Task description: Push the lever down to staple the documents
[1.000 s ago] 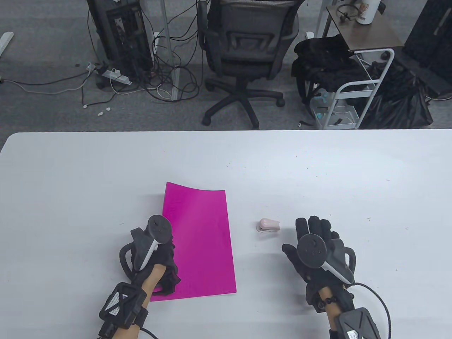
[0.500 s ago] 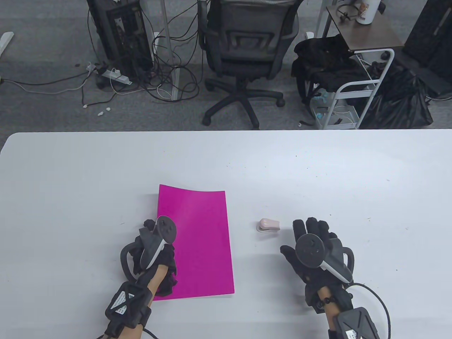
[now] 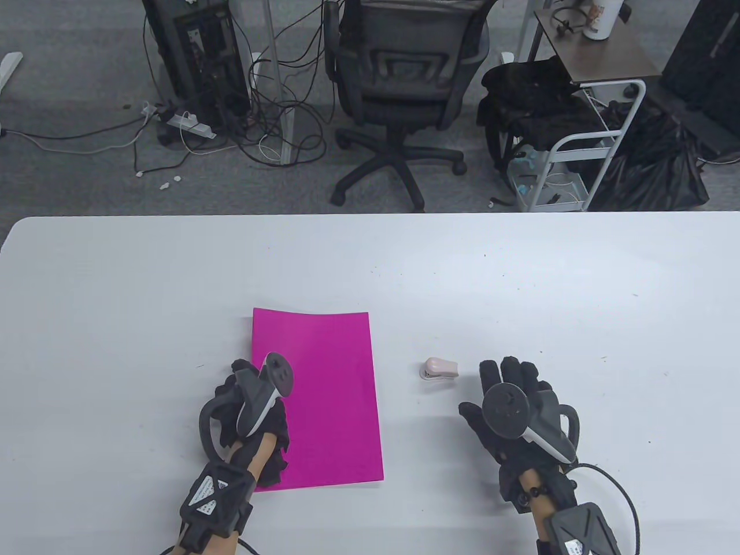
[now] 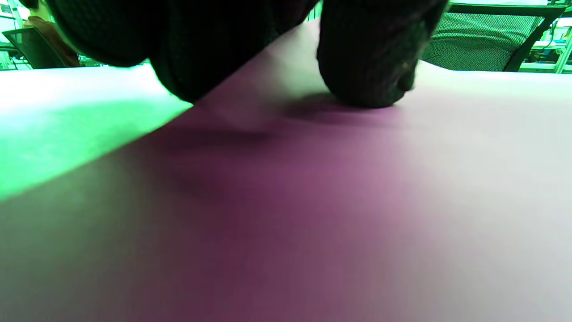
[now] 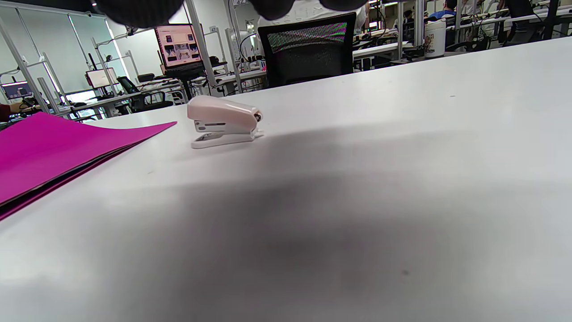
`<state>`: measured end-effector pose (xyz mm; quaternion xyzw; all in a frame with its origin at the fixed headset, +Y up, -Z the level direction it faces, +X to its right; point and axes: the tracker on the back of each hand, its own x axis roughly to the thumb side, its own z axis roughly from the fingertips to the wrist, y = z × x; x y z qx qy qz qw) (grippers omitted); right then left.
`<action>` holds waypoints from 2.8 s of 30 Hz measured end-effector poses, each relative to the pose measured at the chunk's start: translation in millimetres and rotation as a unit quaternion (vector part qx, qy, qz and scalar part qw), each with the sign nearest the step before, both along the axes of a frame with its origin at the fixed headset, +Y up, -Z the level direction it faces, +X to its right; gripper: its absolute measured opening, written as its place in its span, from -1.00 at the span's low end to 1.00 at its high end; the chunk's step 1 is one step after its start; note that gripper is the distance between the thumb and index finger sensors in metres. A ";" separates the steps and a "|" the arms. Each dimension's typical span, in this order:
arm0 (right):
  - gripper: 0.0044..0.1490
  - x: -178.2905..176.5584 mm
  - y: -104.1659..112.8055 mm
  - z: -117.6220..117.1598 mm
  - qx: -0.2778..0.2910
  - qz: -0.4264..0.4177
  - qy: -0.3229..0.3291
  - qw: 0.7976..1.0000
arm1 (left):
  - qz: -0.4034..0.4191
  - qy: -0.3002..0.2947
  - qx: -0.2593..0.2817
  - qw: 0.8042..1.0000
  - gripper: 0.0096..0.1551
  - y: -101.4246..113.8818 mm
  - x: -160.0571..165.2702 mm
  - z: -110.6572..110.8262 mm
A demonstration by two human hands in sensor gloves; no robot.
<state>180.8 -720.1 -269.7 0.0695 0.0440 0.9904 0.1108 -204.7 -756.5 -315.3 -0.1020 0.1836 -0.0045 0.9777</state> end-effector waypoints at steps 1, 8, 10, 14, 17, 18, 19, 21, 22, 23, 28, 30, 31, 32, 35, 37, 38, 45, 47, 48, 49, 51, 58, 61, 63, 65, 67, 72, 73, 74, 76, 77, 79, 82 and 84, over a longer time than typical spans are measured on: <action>0.09 0.0 0.2 0.1 0.000 0.001 0.000 1.000 | 0.000 0.001 0.000 1.000 -0.02 -0.1 -0.2 0.1; 0.10 0.3 0.1 0.0 -0.001 0.000 -0.002 1.000 | 0.005 -0.002 -0.006 1.000 0.01 -0.2 -0.4 0.0; 0.10 0.3 0.1 -0.1 -0.001 0.000 -0.002 1.000 | 0.010 -0.004 -0.009 1.000 0.00 -0.8 -0.8 0.1; 0.10 0.2 0.3 0.0 -0.001 0.001 -0.002 1.000 | 0.014 -0.006 -0.007 1.000 0.00 -0.8 -1.0 0.1; 0.09 0.3 0.7 0.0 0.000 0.001 -0.003 1.000 | 0.018 -0.008 -0.005 1.000 0.01 -0.9 -2.3 -0.1; 0.09 0.3 0.6 -0.1 0.000 0.001 -0.003 1.000 | 0.021 -0.007 -0.003 1.000 0.01 -0.6 -3.2 -0.1; 0.09 0.3 0.6 -0.1 0.000 0.001 -0.004 1.000 | 0.023 -0.007 -0.002 1.000 0.01 -0.4 -3.8 0.0; 0.09 0.3 0.5 -0.2 0.000 0.001 -0.004 1.000 | 0.033 -0.008 0.003 0.999 0.01 2.2 -6.1 0.3; 0.09 0.3 0.7 -0.2 0.000 0.001 -0.004 1.000 | 0.041 -0.007 0.004 0.999 0.01 3.8 -7.1 0.5; 0.09 0.4 0.7 -0.2 0.001 0.000 -0.004 1.000 | 0.052 -0.007 0.005 0.999 0.01 6.3 -8.4 0.8; 0.09 1.1 0.9 -0.6 0.003 -0.001 -0.005 1.000 | 0.101 -0.025 0.041 0.994 0.02 33.6 -14.8 8.3; 0.09 1.5 1.1 -0.6 0.003 -0.002 -0.005 1.000 | 0.105 -0.044 0.062 0.992 0.01 46.3 -16.3 14.7; 0.09 1.8 1.1 -0.7 0.004 -0.003 -0.005 1.000 | 0.109 -0.062 0.076 0.989 0.00 53.3 -17.0 19.6; 0.09 2.0 1.4 -0.6 0.004 -0.003 -0.005 1.000 | 0.112 -0.074 0.084 0.987 0.00 58.0 -17.4 23.5; 0.09 3.0 1.7 -0.5 0.009 -0.004 -0.004 1.000 | 0.123 -0.113 0.103 0.981 -0.01 74.3 -17.7 38.3; 0.10 3.9 2.5 0.0 0.013 -0.007 -0.004 1.000 | 0.124 -0.128 0.102 0.979 -0.02 81.6 -16.2 47.9; 0.10 4.0 3.1 0.2 0.015 -0.009 -0.002 1.000 | 0.117 -0.152 0.096 0.977 0.00 84.1 -15.1 52.2; 0.15 3.0 1.4 -0.1 0.009 -0.014 0.025 1.000 | 0.043 -0.251 0.076 0.964 0.21 70.6 -13.8 65.5; 0.16 2.6 0.9 0.5 0.009 -0.008 0.028 1.000 | 0.039 -0.257 0.049 0.964 0.26 60.4 -16.3 63.2; 0.17 2.4 0.5 0.7 0.008 -0.004 0.031 0.999 | 0.033 -0.260 0.029 0.965 0.27 54.9 -16.8 62.0; 0.18 2.0 0.0 0.8 0.007 -0.002 0.033 0.999 | 0.019 -0.257 0.021 0.966 0.28 52.1 -17.4 61.6; 0.20 1.3 -0.8 0.7 0.007 0.002 0.032 0.999 | 0.000 -0.252 0.020 0.968 0.30 48.5 -18.8 61.0; 0.21 4.0 -1.6 1.1 0.007 0.006 0.025 1.000 | -0.007 -0.253 0.061 0.965 0.28 47.2 -18.8 63.0; 0.20 6.8 -2.7 0.7 0.007 -0.001 0.019 1.000 | 0.004 -0.259 0.072 0.963 0.27 48.9 -17.7 63.8; 0.20 8.0 -3.4 0.3 0.008 -0.003 0.017 1.000 | 0.006 -0.259 0.078 0.963 0.26 50.6 -17.9 64.6; 0.20 8.8 -3.9 -0.4 0.009 -0.006 0.016 1.000 | 0.014 -0.257 0.090 0.962 0.25 53.0 -19.2 65.4; 0.20 8.8 -3.9 -0.7 0.011 -0.010 0.016 1.000 | 0.022 -0.255 0.098 0.962 0.24 54.3 -20.8 65.7; 0.19 6.1 -3.3 -0.1 0.017 -0.014 0.020 1.000 | 0.024 -0.250 0.101 0.963 0.23 55.1 -23.6 65.2; 0.19 5.7 -3.3 -0.1 0.017 -0.014 0.021 1.000 | 0.025 -0.249 0.101 0.963 0.23 55.0 -23.9 65.1; 0.19 5.2 -3.5 -0.2 0.017 -0.014 0.022 1.000 | 0.027 -0.248 0.101 0.963 0.23 55.0 -24.1 65.0; 0.19 4.6 -4.0 -0.6 0.016 -0.014 0.025 0.999 | 0.025 -0.246 0.104 0.963 0.23 55.2 -24.4 65.2; 0.18 4.2 -3.9 -0.5 0.015 -0.014 0.025 0.999 | 0.026 -0.245 0.106 0.963 0.22 54.8 -24.8 65.0; 0.18 4.0 -4.1 -0.5 0.014 -0.016 0.026 0.999 | 0.029 -0.244 0.105 0.964 0.22 54.3 -25.4 64.8; 0.18 3.8 -4.2 -0.6 0.011 -0.019 0.027 0.999 | 0.027 -0.242 0.099 0.965 0.22 51.6 -25.9 63.0; 0.18 3.8 -3.3 -0.4 0.012 -0.016 0.027 0.999 | 0.025 -0.241 0.096 0.965 0.22 50.3 -26.1 62.0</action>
